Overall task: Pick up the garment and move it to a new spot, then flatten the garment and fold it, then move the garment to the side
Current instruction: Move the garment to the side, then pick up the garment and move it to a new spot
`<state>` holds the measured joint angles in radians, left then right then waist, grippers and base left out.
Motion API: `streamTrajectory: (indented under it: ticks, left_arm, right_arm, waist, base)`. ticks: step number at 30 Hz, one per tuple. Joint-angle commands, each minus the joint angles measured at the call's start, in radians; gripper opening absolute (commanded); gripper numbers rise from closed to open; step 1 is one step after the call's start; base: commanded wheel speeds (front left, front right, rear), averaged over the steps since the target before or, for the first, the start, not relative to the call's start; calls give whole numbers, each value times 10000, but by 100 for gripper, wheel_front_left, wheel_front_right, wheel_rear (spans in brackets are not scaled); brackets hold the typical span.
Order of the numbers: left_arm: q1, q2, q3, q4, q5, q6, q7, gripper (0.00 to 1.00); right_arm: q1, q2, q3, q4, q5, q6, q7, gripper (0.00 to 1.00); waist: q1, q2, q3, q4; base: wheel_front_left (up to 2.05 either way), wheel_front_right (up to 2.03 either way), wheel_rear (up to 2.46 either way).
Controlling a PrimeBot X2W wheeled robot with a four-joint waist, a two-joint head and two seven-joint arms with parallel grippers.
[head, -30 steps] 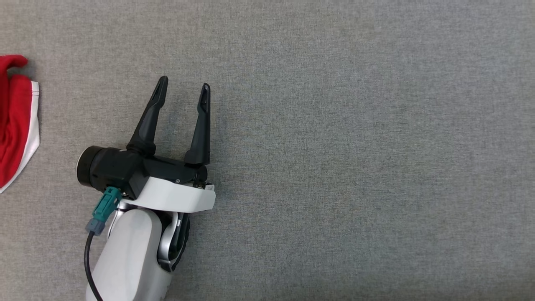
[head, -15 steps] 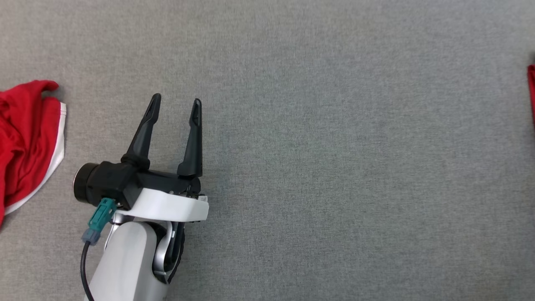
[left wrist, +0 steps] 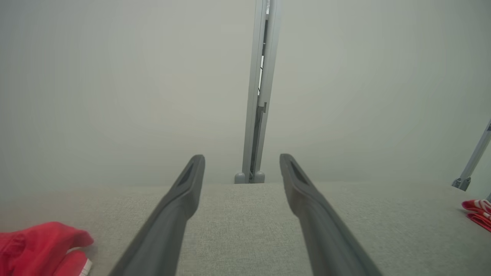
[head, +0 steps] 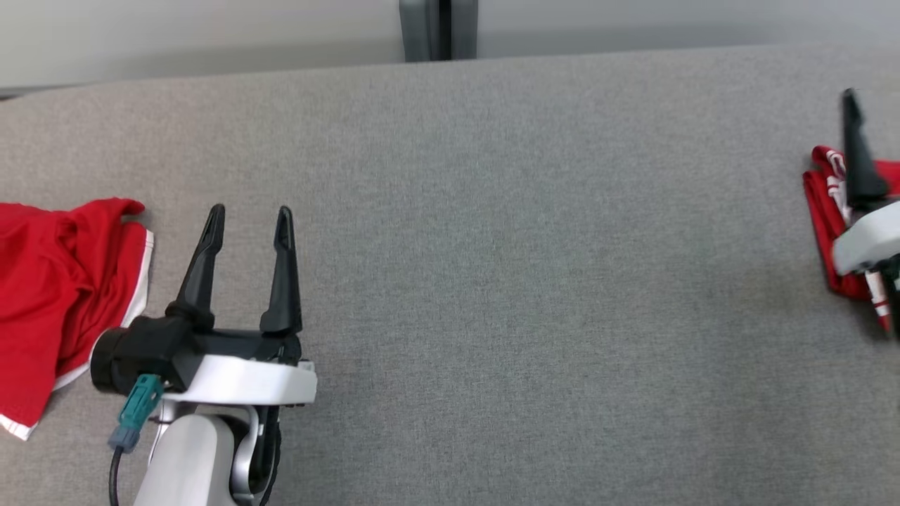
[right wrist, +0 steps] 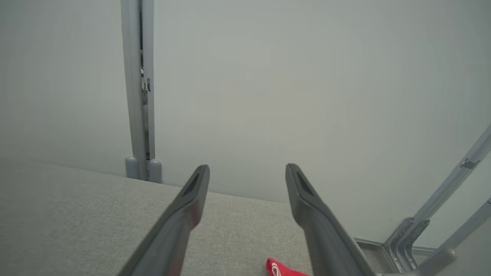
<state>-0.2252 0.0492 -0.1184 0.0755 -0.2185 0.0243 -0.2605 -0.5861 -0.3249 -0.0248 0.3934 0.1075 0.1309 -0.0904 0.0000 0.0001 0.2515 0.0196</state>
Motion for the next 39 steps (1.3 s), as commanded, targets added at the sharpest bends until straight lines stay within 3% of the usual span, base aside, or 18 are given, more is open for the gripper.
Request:
streamTrajectory:
  ticks: [1,9,19,32,39]
  left_arm:
    - [180,34,107,-41,64,19,-39,100]
    - [903,30,488,-3,102,7,-39,100]
    - [1689,30,374,483,73,21,-39,100]
    - [1625,32,172,596,92,69,-39,100]
    - [1577,34,55,585,16,79,-39,100]
  right_arm:
    - [293,168,99,-157,206,-2,-186,100]
    - [1533,1247,699,-905,878,-2,-1193,100]
    - [3014,2431,510,-804,990,-2,-1703,100]
    - [3170,2684,434,-519,761,-2,-1784,100]
    - [3395,2706,374,-495,823,-2,-1773,100]
  waist:
    - [0,-1,-314,-47]
    - [0,-1,-974,-63]
    - [0,-1,-1429,18]
    - [0,-1,-1535,41]
    - [0,-1,-1570,639]
  base:
    - [0,0,0]
    - [0,0,0]
    - [0,0,0]
    - [0,0,0]
    - [0,0,0]
